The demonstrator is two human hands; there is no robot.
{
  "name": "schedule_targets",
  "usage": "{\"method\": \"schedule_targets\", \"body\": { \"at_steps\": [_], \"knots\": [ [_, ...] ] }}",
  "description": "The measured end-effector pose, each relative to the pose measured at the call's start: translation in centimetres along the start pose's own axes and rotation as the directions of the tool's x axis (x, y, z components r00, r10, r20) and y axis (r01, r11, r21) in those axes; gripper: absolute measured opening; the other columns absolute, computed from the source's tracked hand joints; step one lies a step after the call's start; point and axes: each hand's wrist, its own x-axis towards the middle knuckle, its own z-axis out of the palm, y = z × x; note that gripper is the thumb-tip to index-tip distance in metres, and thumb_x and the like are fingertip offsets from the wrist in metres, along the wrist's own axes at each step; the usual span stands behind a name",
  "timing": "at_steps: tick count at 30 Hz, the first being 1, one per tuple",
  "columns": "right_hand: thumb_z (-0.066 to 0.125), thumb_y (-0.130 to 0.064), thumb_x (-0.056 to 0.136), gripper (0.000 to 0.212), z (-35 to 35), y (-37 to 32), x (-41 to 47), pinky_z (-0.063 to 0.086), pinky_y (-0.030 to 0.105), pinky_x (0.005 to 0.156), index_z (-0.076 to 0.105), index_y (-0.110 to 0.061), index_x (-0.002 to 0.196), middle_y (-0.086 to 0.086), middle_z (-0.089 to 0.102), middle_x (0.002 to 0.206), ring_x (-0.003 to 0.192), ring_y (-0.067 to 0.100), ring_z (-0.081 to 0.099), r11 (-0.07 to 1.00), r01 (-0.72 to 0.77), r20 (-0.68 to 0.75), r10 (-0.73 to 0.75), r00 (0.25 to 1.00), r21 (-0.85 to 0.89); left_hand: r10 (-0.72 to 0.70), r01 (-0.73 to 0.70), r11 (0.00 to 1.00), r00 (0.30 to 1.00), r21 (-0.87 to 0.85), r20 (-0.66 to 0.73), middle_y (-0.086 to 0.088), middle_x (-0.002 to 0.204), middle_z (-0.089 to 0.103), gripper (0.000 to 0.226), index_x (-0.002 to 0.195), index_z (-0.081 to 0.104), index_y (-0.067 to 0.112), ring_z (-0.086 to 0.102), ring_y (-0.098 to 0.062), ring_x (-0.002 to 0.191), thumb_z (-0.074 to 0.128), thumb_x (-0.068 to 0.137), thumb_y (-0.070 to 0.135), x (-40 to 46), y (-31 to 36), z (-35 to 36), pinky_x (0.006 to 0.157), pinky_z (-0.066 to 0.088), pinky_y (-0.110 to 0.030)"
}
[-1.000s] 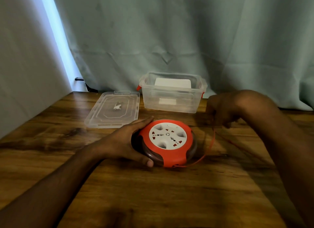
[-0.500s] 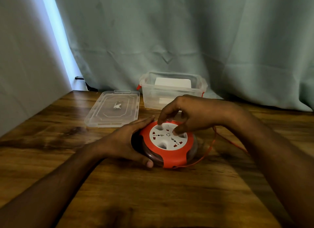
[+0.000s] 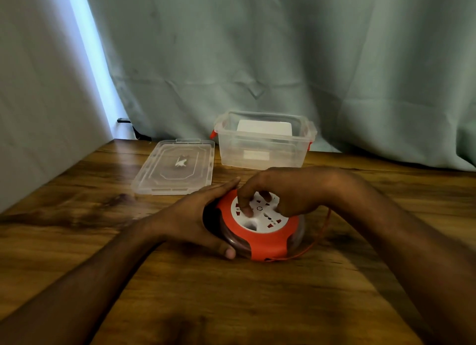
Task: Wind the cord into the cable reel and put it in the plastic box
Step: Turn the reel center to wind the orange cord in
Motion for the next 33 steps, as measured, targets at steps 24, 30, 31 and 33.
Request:
{"method": "schedule_targets", "body": {
  "at_steps": [24,30,31,33],
  "knots": [
    [0.072,-0.077,0.069,0.069,0.0,0.2,0.3,0.034,0.022,0.061,0.062,-0.05,0.131,-0.034,0.038,0.088,0.092,0.004,0.043,0.972,-0.104,-0.152,0.073,0.986,-0.209,-0.014,0.014,1.0,1.0,-0.001,0.018,0.023,0.164,0.022,0.146,0.161,0.007,0.043,0.027,0.0,0.148,0.084,0.042,0.081,0.2,0.0,0.1,0.121,0.031,-0.026],
    [0.073,-0.079,0.065,0.071,0.3,0.0,1.0,0.053,0.028,0.073,0.069,-0.042,0.126,-0.015,0.062,0.129,0.102,0.007,0.056,0.979,-0.172,-0.155,0.155,0.976,-0.109,-0.029,0.028,0.999,0.999,0.018,0.028,0.022,0.165,0.02,0.148,0.159,0.005,0.047,0.026,-0.003,0.15,0.082,0.039,0.085,0.2,-0.1,0.0,0.123,0.031,-0.032],
    [0.072,-0.078,0.067,0.069,0.2,0.0,0.9,0.05,0.027,0.071,0.069,-0.043,0.126,-0.018,0.062,0.124,0.097,0.004,0.054,0.979,-0.165,-0.154,0.146,0.977,-0.117,-0.033,0.032,0.999,0.999,0.015,0.031,0.021,0.166,0.019,0.148,0.16,0.004,0.047,0.025,-0.004,0.15,0.082,0.039,0.085,0.3,-0.2,0.0,0.123,0.031,-0.035],
    [0.074,-0.068,0.076,0.054,-0.2,0.1,0.3,0.042,0.022,0.063,0.069,-0.044,0.125,-0.027,0.059,0.098,0.081,-0.002,0.052,0.982,-0.134,-0.163,0.112,0.98,-0.131,-0.039,0.039,0.999,0.999,-0.002,0.033,0.022,0.166,0.018,0.147,0.158,0.002,0.052,0.025,-0.005,0.15,0.084,0.039,0.084,0.3,-0.3,0.0,0.123,0.032,-0.037]
  ]
}}
